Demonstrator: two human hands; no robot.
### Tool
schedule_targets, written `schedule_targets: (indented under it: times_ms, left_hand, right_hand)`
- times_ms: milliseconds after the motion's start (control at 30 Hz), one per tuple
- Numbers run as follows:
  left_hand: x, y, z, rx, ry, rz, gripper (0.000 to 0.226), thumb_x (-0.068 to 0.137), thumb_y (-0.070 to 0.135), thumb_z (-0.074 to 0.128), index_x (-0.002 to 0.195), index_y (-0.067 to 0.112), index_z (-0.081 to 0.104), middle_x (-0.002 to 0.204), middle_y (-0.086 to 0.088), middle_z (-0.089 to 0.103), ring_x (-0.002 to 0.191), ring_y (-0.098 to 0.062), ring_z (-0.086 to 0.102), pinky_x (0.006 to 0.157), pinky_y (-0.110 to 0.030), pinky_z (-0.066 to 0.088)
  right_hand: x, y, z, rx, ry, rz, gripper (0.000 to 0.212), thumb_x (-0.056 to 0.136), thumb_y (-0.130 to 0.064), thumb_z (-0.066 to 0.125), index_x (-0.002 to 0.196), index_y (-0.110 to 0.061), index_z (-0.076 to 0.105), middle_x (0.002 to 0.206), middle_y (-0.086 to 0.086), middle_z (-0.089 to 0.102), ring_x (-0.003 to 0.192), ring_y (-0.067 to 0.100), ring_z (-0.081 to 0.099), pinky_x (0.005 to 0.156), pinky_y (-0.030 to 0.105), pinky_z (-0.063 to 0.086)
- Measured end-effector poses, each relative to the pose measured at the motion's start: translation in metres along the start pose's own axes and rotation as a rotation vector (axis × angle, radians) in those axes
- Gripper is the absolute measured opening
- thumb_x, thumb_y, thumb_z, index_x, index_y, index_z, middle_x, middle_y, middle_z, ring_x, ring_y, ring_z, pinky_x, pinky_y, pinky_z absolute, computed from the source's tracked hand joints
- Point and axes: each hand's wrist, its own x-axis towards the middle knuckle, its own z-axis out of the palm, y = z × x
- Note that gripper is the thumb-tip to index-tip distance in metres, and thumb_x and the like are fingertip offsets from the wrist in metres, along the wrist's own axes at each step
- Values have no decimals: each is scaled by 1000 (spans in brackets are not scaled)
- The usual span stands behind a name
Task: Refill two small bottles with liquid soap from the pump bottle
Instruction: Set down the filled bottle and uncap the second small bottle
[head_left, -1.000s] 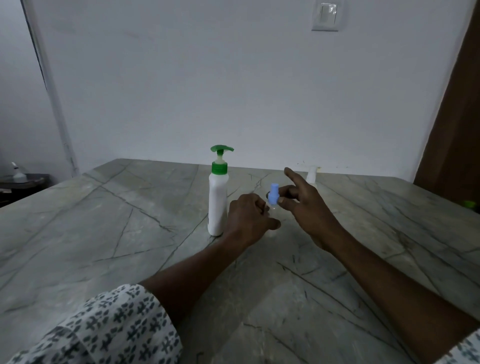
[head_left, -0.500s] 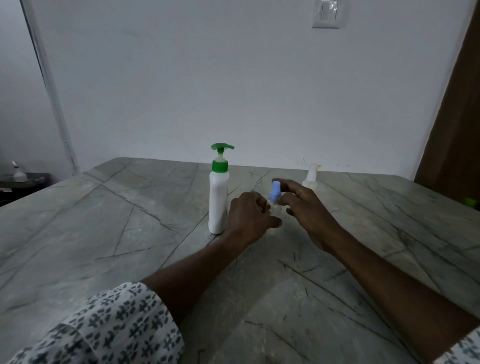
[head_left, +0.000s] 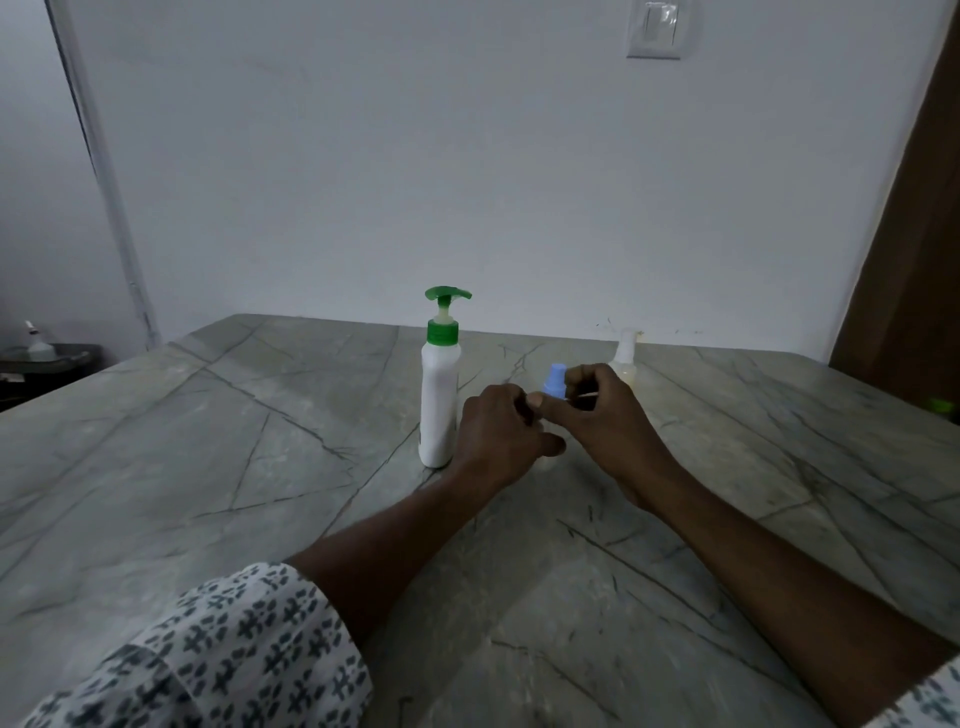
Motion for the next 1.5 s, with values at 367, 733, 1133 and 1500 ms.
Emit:
schedule_targets:
  times_ms: [367,733,1133,1500]
  left_hand:
    - [1,-2,3,-30,9,-13,35,70,27,89,95,12,70,85,4,65,67,-2,54,57,-14,40]
    - [2,-4,3,-58,14,-28,34,67,29,92,88,13,69,84,4,67,70,-6,57,56,-16,40]
    - [0,-4,1,-53,-13,-2,33,70,29,90,86,18,63,78,12,59,67,-1,54,55,-11,37]
    - [0,-7,3,-76,-6,-6,35,69,30,90,90,19,65,73,15,58,65,2,52,53,-10,36]
  right_hand:
    - [0,0,-1,-9,-16,-17,26,88,-26,67,110,-12,63,105,1,66,95,13,61,70,19,45]
    - [7,-21,-20,133,126,-205,14,89,-22,67,95,-9,68,93,18,68,81,18,60,81,47,52]
    - [11,-24,-36,382,226,-174,10,91,-14,64,96,-7,69,80,5,69,78,16,66,85,39,58]
    - [37,22,-51,-458,234,-214,20,84,-28,71,89,-8,73,82,11,73,68,22,62,56,22,40]
